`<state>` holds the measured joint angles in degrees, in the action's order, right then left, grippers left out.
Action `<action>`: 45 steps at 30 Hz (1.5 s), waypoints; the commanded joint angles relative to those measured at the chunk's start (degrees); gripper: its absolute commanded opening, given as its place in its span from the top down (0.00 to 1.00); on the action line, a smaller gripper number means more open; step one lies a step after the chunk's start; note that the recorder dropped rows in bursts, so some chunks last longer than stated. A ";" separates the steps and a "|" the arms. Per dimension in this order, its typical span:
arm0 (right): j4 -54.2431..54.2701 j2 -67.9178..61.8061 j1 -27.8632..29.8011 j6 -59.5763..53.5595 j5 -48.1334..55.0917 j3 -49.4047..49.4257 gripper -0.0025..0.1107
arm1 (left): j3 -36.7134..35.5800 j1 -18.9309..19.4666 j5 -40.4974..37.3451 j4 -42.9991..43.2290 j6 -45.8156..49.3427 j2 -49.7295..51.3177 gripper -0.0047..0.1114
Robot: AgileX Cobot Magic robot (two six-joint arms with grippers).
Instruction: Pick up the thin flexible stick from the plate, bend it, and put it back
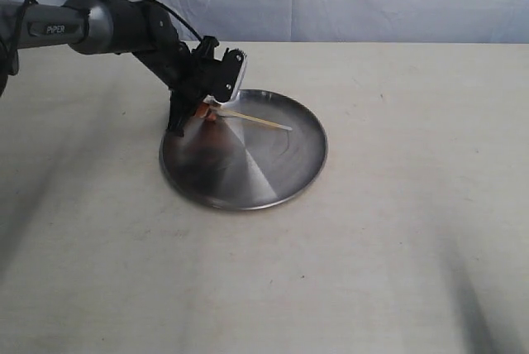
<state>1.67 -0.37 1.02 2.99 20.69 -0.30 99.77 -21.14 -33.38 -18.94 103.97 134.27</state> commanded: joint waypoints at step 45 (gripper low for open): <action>-5.77 0.37 0.34 49.62 -67.41 0.30 0.99 | 0.37 -1.82 -1.30 -0.75 -14.35 0.40 0.96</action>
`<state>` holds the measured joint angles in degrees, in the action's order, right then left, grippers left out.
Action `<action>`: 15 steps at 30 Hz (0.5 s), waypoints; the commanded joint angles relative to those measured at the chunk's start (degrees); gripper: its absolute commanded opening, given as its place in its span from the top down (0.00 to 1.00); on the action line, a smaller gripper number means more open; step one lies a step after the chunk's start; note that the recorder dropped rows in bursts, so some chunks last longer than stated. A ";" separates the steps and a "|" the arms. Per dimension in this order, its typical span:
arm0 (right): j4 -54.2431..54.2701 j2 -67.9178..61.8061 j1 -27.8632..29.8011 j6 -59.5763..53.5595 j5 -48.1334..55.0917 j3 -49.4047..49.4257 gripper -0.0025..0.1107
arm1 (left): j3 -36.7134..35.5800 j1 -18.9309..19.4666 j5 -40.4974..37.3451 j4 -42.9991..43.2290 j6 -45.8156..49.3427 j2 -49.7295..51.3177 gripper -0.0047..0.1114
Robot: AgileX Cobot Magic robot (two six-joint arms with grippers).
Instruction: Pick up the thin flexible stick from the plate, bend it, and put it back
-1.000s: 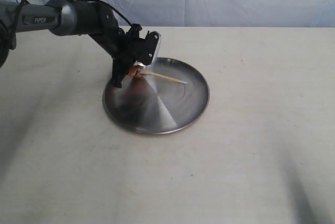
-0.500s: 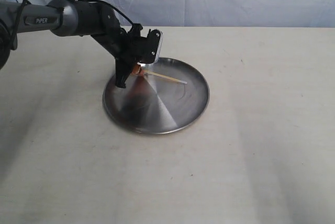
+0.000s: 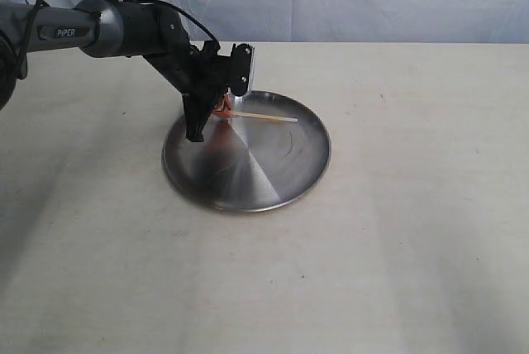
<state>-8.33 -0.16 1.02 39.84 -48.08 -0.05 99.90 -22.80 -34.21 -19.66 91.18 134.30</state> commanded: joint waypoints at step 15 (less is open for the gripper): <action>2.14 0.16 0.34 26.68 8.85 0.05 0.99 | 0.24 -0.16 -5.65 -0.24 -5.78 -4.35 0.96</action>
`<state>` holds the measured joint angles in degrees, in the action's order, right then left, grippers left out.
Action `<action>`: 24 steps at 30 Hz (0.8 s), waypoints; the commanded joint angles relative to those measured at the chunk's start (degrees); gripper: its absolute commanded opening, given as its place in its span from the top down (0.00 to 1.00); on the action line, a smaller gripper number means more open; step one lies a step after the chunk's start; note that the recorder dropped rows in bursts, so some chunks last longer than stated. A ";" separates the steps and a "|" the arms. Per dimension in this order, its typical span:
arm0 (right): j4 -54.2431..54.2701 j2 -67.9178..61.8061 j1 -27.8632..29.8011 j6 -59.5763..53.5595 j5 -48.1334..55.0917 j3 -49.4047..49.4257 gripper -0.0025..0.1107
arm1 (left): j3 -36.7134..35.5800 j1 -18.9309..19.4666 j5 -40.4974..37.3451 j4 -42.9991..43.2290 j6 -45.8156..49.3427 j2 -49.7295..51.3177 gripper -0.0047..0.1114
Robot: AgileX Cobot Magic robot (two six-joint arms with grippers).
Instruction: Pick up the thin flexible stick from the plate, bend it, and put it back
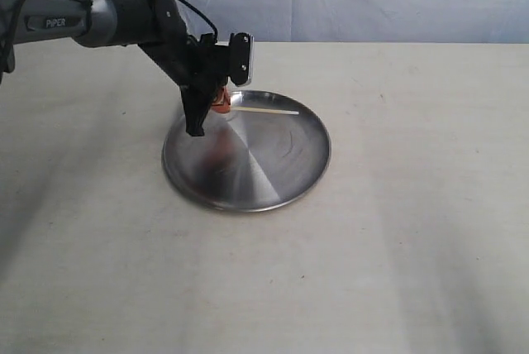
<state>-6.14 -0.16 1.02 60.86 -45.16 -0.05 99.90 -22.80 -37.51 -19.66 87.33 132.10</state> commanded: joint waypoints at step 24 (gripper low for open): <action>-34.49 -53.32 -6.49 18.63 14.83 -15.18 0.43 | 0.24 -0.04 -21.01 -30.46 -9.46 -10.88 0.96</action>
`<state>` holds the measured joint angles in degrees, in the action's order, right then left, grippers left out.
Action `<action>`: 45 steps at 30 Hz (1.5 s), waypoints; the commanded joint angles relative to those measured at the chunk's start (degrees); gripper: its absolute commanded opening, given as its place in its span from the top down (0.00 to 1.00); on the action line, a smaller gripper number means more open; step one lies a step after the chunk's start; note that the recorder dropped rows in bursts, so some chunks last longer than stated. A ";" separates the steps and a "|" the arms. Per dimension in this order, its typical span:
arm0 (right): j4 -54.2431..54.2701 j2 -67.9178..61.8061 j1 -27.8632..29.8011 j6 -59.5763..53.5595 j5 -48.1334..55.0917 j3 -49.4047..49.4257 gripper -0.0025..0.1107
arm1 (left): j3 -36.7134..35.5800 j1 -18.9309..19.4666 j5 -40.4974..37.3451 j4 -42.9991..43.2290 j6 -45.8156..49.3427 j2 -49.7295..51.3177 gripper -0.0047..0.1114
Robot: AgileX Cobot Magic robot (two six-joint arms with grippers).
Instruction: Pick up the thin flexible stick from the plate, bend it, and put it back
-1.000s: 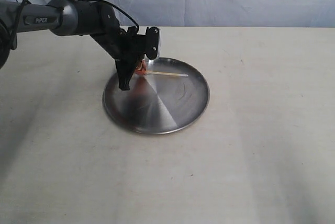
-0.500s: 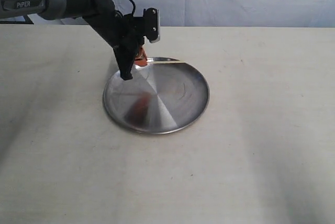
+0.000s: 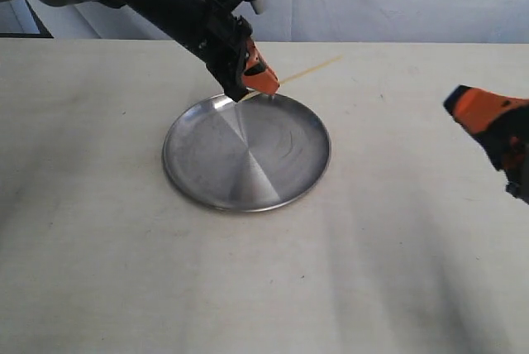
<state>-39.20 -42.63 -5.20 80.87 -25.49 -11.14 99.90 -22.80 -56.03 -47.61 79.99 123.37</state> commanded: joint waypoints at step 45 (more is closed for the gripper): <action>8.76 -48.24 -0.27 -9.41 -14.01 -31.45 0.96 | 0.10 -0.14 -12.47 -11.74 -0.11 -5.94 0.96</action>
<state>-30.33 -90.67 -5.42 72.15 -38.80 -42.17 99.90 -22.80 -66.80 -57.50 79.44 117.96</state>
